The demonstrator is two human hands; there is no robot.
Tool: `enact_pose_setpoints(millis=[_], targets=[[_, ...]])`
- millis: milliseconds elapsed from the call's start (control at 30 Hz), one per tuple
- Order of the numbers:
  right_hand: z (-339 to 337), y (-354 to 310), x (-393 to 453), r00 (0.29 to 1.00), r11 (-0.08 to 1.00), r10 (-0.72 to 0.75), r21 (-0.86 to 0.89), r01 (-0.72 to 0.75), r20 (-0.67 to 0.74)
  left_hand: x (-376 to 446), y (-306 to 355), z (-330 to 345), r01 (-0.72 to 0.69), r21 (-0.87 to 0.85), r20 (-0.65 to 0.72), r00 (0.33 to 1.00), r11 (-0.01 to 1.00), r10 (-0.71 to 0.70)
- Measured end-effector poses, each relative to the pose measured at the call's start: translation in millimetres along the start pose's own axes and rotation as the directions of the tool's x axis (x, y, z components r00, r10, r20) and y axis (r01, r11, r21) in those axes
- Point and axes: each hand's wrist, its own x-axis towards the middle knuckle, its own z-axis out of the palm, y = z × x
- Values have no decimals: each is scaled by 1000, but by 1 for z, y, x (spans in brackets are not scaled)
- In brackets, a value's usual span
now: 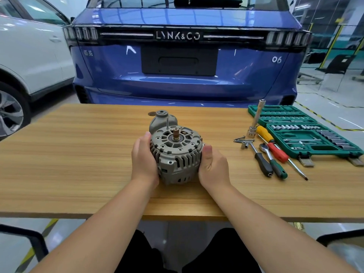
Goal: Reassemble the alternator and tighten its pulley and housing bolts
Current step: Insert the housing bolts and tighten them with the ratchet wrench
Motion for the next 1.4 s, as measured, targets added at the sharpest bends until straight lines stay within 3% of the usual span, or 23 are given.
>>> enact_pose_setpoints(millis=[167, 333, 467, 567, 633, 700, 800, 933, 1067, 1233, 1333, 1400], targets=[[2, 0, 3, 997, 996, 69, -50, -70, -22, 5, 2, 3, -18, 6, -44, 999, 1000, 18], [4, -3, 1, 998, 993, 44, -111, -48, -34, 15, 2, 2, -26, 21, -30, 999, 999, 27], [-1, -3, -1, 999, 990, 14, -138, -9, 37, 21, 5, -4, -68, 174, 29, 998, 982, 64], [-16, 0, 4, 990, 986, 18, -166, 5, 139, 16, 13, -7, -96, 306, -37, 993, 947, 113], [-26, 1, 11, 982, 992, 91, -97, -75, 165, 3, 14, -7, -59, 297, -56, 995, 953, 79], [-29, 2, 13, 966, 986, 169, -25, -167, 196, -19, 11, -3, -29, 236, 18, 1000, 971, 26], [-21, 2, 7, 956, 980, 201, -46, -196, 212, -37, 4, 11, -65, 246, 81, 996, 967, 46], [-21, -5, -5, 974, 989, 138, -69, -127, 179, -27, 5, 13, -124, 291, -14, 991, 949, 134], [-26, -15, -24, 984, 993, 67, -106, -50, 168, 1, 14, -3, -54, 268, 11, 999, 962, 53], [-33, -24, 12, 970, 969, 223, 91, -231, 93, -3, 8, -3, -43, 221, 35, 999, 974, 36], [-18, -20, 38, 867, 831, 422, 270, -487, 265, -14, 5, 0, 0, 132, -25, 1000, 991, 4], [-3, -17, 36, 781, 739, 483, 295, -606, 396, -12, 5, 2, 36, 95, -67, 997, 995, -30]])
